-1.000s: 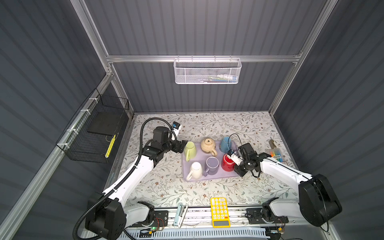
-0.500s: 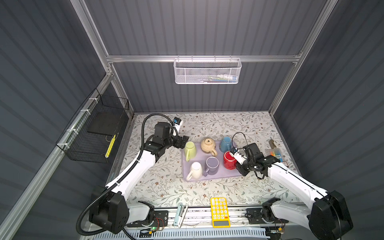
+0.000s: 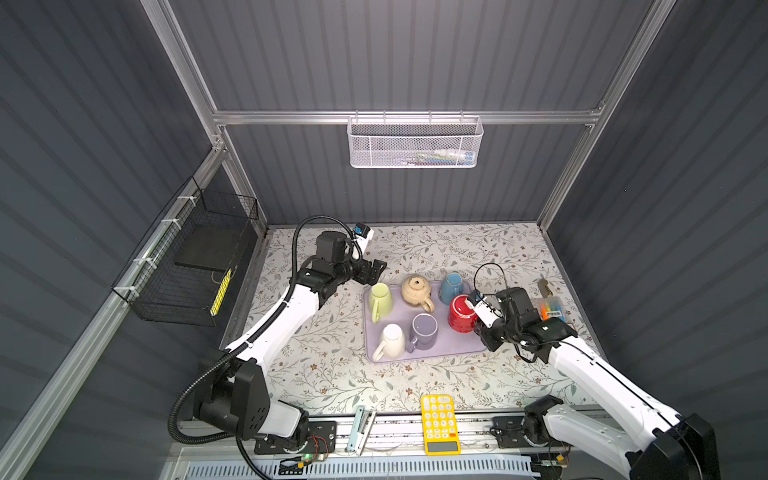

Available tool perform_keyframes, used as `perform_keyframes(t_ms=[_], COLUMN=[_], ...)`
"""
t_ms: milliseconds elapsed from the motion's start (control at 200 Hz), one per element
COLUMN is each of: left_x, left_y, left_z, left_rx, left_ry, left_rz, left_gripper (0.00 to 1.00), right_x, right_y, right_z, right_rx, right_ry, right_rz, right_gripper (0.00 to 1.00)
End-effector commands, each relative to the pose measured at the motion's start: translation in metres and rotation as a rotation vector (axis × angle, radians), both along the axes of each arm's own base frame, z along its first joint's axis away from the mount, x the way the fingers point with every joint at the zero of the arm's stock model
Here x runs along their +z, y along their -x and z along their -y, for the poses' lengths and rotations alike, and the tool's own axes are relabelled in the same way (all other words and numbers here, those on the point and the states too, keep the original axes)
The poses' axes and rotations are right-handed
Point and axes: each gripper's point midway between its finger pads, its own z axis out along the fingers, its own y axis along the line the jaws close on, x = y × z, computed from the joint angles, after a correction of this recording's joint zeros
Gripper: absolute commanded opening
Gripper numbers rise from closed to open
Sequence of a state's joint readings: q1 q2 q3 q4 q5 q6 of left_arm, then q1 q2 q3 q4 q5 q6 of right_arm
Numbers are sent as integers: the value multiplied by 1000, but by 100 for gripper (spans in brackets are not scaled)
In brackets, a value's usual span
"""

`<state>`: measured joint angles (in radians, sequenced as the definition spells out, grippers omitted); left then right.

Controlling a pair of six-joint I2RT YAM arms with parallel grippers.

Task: Turn the mug right side up
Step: 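Lift the red mug with the right gripper while the left gripper approaches it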

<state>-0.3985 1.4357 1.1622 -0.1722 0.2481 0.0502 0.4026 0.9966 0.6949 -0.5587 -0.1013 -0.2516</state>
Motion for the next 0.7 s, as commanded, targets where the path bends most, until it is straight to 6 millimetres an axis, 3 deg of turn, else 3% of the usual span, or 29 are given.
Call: perform_keyframes(t_ms=[0,285,695], left_x=[12,-5,-10], left_y=[5,18,31], left_z=[6,6,24], left_rx=[-11,19,-5], left_ry=[83,140,207], left_rz=[5,-65,-101], left_gripper=[88,84,83], right_x=[41,76,105], right_y=[-18,-38,-57], right_z=[-16,-30,-37], right_rx=[-5,-11,-26], right_ry=[-115,-263,-430], right_rz=[110,229,331], right_gripper=[0,0,0])
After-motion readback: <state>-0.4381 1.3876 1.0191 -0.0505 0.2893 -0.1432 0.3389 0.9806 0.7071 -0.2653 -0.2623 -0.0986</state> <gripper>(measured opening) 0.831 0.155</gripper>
